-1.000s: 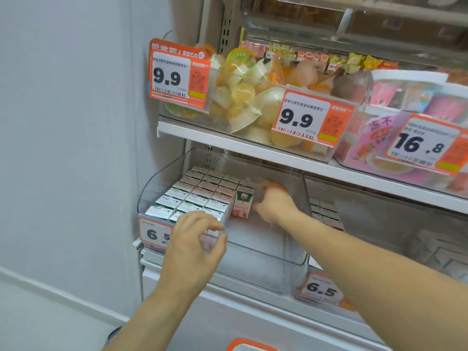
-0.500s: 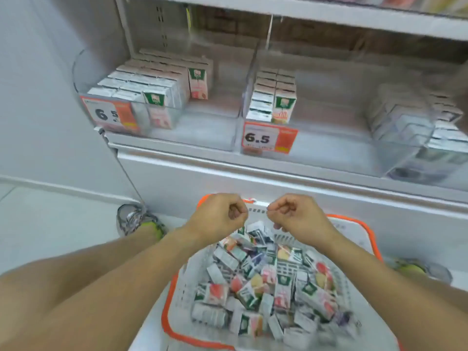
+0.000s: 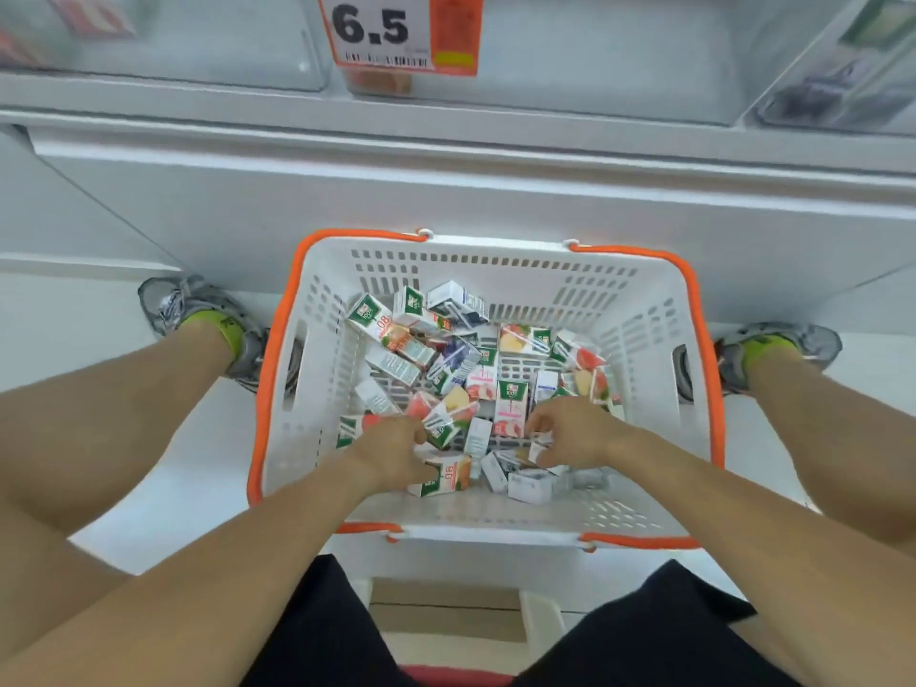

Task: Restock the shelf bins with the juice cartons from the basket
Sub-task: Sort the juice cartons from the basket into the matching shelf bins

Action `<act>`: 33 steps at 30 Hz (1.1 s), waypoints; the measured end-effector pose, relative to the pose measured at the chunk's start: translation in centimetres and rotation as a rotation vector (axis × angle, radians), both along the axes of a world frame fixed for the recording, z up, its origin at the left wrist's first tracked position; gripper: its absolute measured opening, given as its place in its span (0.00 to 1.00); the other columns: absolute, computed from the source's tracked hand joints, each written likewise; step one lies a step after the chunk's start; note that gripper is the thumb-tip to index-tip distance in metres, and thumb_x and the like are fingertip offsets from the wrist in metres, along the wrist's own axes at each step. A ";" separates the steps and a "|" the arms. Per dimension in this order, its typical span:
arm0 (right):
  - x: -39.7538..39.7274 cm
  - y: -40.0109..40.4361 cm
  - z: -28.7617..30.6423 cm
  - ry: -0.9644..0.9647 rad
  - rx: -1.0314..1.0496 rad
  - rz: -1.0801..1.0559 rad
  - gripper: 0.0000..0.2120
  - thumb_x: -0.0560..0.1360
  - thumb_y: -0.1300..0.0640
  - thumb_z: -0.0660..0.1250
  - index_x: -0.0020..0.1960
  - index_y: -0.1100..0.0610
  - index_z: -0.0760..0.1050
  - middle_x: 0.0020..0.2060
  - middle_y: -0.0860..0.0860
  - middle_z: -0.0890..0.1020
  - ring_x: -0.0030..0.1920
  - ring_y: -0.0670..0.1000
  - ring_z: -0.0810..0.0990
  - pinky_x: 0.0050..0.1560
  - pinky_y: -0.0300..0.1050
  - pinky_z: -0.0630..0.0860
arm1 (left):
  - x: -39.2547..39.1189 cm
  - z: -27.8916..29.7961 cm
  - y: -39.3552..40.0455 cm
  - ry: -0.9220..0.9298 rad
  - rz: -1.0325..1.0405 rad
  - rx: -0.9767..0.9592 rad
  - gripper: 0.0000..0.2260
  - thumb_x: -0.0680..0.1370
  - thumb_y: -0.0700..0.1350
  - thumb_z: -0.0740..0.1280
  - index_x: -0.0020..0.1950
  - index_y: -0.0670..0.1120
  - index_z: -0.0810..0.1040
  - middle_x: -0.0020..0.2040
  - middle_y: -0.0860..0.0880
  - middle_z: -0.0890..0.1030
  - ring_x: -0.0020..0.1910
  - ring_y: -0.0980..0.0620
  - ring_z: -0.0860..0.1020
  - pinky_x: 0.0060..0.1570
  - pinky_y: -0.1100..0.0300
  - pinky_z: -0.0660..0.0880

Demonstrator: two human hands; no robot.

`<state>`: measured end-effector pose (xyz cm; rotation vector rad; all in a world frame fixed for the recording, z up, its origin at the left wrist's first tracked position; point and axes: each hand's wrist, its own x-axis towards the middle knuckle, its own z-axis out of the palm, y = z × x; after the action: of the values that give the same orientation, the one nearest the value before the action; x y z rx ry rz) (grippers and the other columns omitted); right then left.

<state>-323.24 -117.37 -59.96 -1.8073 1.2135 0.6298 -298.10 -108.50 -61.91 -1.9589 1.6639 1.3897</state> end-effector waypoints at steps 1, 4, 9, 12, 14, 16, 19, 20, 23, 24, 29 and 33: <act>-0.4 0.2 -0.4 0.033 0.004 0.044 0.24 0.72 0.57 0.75 0.66 0.54 0.75 0.63 0.51 0.77 0.63 0.52 0.77 0.58 0.40 0.71 | -0.2 -0.3 0.0 -0.019 -0.003 -0.005 0.25 0.74 0.50 0.73 0.68 0.44 0.73 0.60 0.45 0.78 0.56 0.48 0.77 0.50 0.62 0.71; -1.5 0.7 -1.5 0.101 -0.023 0.132 0.31 0.71 0.64 0.73 0.72 0.52 0.70 0.67 0.54 0.73 0.66 0.54 0.74 0.55 0.41 0.70 | -0.6 -0.6 -0.5 -0.048 0.012 -0.005 0.23 0.73 0.48 0.74 0.65 0.43 0.75 0.57 0.45 0.80 0.48 0.50 0.75 0.46 0.62 0.71; -2.0 0.8 -2.5 0.140 -0.131 0.327 0.41 0.72 0.71 0.67 0.79 0.47 0.59 0.75 0.50 0.65 0.72 0.55 0.68 0.62 0.47 0.73 | -0.9 -0.7 -1.3 -0.033 0.105 0.030 0.23 0.71 0.44 0.77 0.63 0.43 0.78 0.61 0.46 0.78 0.58 0.48 0.77 0.53 0.61 0.74; -1.5 0.8 -2.7 0.156 -0.192 0.493 0.37 0.74 0.69 0.66 0.77 0.46 0.61 0.72 0.49 0.69 0.67 0.55 0.70 0.52 0.46 0.72 | -1.1 -0.6 -1.2 -0.021 0.147 0.059 0.25 0.69 0.42 0.78 0.64 0.42 0.79 0.63 0.47 0.79 0.60 0.49 0.78 0.57 0.61 0.75; -1.2 0.8 -2.8 0.149 -0.205 0.530 0.33 0.74 0.68 0.67 0.74 0.48 0.66 0.66 0.50 0.73 0.63 0.55 0.72 0.50 0.46 0.72 | -1.1 -0.2 -1.5 -0.020 0.155 0.061 0.24 0.67 0.43 0.79 0.62 0.42 0.80 0.62 0.47 0.80 0.58 0.49 0.78 0.56 0.61 0.76; -1.0 0.5 -3.0 0.106 -0.205 0.485 0.30 0.73 0.65 0.70 0.71 0.48 0.68 0.63 0.49 0.75 0.62 0.54 0.74 0.55 0.47 0.75 | -0.7 0.4 -2.1 0.000 0.161 0.056 0.21 0.67 0.43 0.79 0.59 0.44 0.82 0.61 0.48 0.80 0.57 0.50 0.78 0.55 0.61 0.76; -1.0 -0.8 -2.0 -0.032 -0.090 0.173 0.29 0.71 0.56 0.77 0.68 0.47 0.70 0.60 0.48 0.77 0.58 0.52 0.77 0.56 0.47 0.75 | 0.0 1.8 -3.3 0.128 0.205 0.060 0.11 0.70 0.40 0.77 0.51 0.47 0.84 0.57 0.46 0.81 0.49 0.52 0.77 0.50 0.62 0.73; -0.9 -1.3 -1.2 -0.087 -0.032 0.054 0.30 0.70 0.53 0.78 0.67 0.47 0.70 0.59 0.47 0.77 0.56 0.52 0.78 0.54 0.47 0.75 | 0.2 2.5 -3.7 0.184 0.228 0.059 0.09 0.70 0.39 0.77 0.48 0.48 0.84 0.55 0.47 0.81 0.47 0.53 0.77 0.49 0.62 0.72; -0.8 -2.4 1.7 -0.254 0.059 -0.240 0.28 0.68 0.50 0.80 0.63 0.48 0.71 0.55 0.42 0.78 0.54 0.47 0.80 0.52 0.42 0.75 | 0.4 4.5 -4.9 0.298 0.239 0.004 0.08 0.71 0.38 0.75 0.47 0.48 0.85 0.52 0.51 0.81 0.46 0.57 0.77 0.49 0.63 0.73; -0.7 -2.6 2.3 -0.298 0.062 -0.329 0.27 0.66 0.50 0.81 0.60 0.50 0.73 0.52 0.43 0.80 0.53 0.47 0.81 0.51 0.42 0.75 | 0.5 4.9 -5.3 0.327 0.233 -0.020 0.08 0.72 0.38 0.75 0.47 0.49 0.85 0.51 0.51 0.82 0.42 0.59 0.77 0.46 0.64 0.74; -0.1 -3.5 4.1 -0.465 0.053 -0.656 0.24 0.64 0.45 0.81 0.51 0.59 0.80 0.42 0.55 0.87 0.44 0.54 0.86 0.54 0.52 0.81 | 0.5 7.0 -6.2 0.449 0.204 -0.174 0.07 0.77 0.43 0.71 0.47 0.55 0.83 0.44 0.43 0.80 0.38 0.56 0.76 0.44 0.60 0.76; 0.1 -4.1 5.9 -0.653 0.173 -0.774 0.12 0.75 0.57 0.72 0.56 0.60 0.81 0.48 0.59 0.86 0.48 0.57 0.84 0.51 0.51 0.82 | 0.2 8.6 -6.9 0.489 0.248 -0.276 0.05 0.81 0.46 0.67 0.54 0.56 0.80 0.61 0.59 0.77 0.58 0.57 0.76 0.60 0.61 0.72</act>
<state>-323.15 -121.44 -54.06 -1.1099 1.2074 -0.2769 -297.91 -115.44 -53.33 -2.1564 1.9544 1.9510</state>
